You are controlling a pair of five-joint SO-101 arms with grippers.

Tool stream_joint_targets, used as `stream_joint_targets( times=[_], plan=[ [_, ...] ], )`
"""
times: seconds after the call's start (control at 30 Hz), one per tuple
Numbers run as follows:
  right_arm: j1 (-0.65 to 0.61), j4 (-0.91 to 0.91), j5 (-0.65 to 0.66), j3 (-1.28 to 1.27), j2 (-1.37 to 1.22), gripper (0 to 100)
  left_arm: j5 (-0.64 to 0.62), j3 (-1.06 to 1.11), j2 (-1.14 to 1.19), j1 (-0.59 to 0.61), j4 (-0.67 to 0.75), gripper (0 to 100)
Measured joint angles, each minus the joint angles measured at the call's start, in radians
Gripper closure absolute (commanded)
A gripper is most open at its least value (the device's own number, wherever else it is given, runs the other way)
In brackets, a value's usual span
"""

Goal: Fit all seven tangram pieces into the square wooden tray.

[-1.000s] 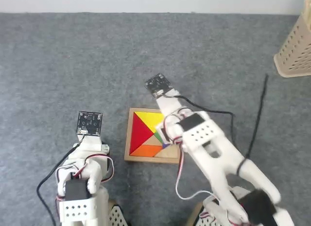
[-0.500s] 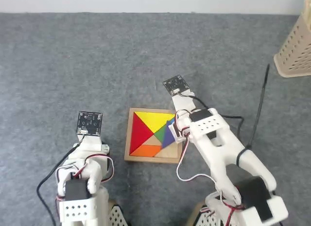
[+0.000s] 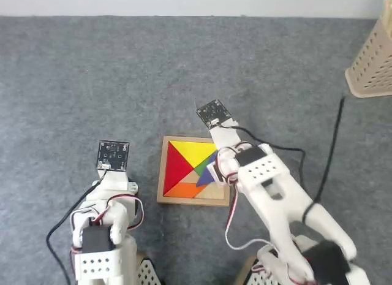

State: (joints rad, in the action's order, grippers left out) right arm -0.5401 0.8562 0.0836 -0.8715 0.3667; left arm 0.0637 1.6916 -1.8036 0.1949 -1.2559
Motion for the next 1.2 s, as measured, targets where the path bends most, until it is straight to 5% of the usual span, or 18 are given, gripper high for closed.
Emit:
stream_joint_targets(
  times=[1.2],
  plan=[
    [-0.064,0.054,0.031,0.003,-0.081,99.1,0.000,0.000,0.000,0.000,0.000,99]
  ],
)
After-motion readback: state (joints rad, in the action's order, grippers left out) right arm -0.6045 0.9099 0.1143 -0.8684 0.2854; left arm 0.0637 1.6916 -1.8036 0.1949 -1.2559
